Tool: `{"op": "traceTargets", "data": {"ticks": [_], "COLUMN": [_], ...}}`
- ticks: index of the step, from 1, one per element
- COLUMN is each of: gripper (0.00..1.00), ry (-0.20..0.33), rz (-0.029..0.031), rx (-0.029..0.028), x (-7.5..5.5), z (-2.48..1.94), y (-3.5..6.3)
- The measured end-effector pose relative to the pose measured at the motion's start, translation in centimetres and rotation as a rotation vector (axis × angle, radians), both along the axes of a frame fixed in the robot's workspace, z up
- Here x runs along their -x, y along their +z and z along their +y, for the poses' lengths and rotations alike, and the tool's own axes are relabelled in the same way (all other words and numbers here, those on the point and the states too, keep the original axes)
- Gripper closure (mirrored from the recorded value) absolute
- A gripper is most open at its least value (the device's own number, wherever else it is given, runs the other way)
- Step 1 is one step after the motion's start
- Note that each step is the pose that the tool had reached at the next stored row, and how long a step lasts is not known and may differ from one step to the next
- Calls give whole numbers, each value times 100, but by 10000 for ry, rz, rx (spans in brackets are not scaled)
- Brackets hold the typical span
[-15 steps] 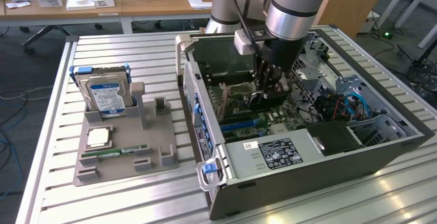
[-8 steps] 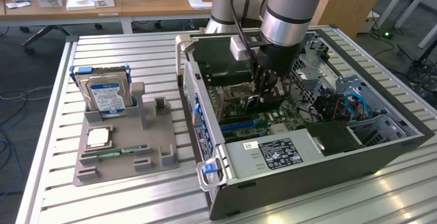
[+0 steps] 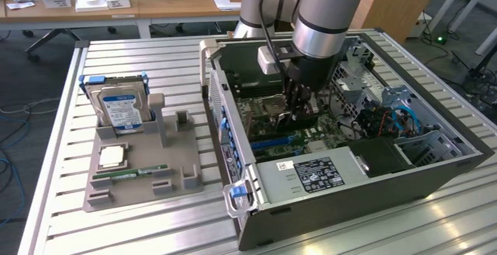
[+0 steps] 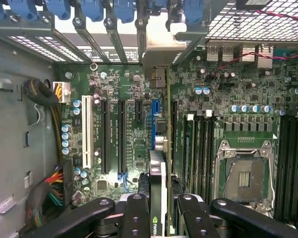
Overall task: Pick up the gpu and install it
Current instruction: 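Insert the gpu into the slot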
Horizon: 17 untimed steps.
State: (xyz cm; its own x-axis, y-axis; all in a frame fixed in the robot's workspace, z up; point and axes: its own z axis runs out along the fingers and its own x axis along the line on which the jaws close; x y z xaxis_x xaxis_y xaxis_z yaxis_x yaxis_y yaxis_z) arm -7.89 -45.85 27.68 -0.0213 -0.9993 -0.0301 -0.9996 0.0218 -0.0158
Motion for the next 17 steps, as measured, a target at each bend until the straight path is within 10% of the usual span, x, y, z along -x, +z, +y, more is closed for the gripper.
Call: {"op": "traceTargets", "data": {"ticks": [17], "gripper": [73], "ry": [-2], "rz": [0], "rx": [4], "x": [36], "z": [-35], "y": [-25]}}
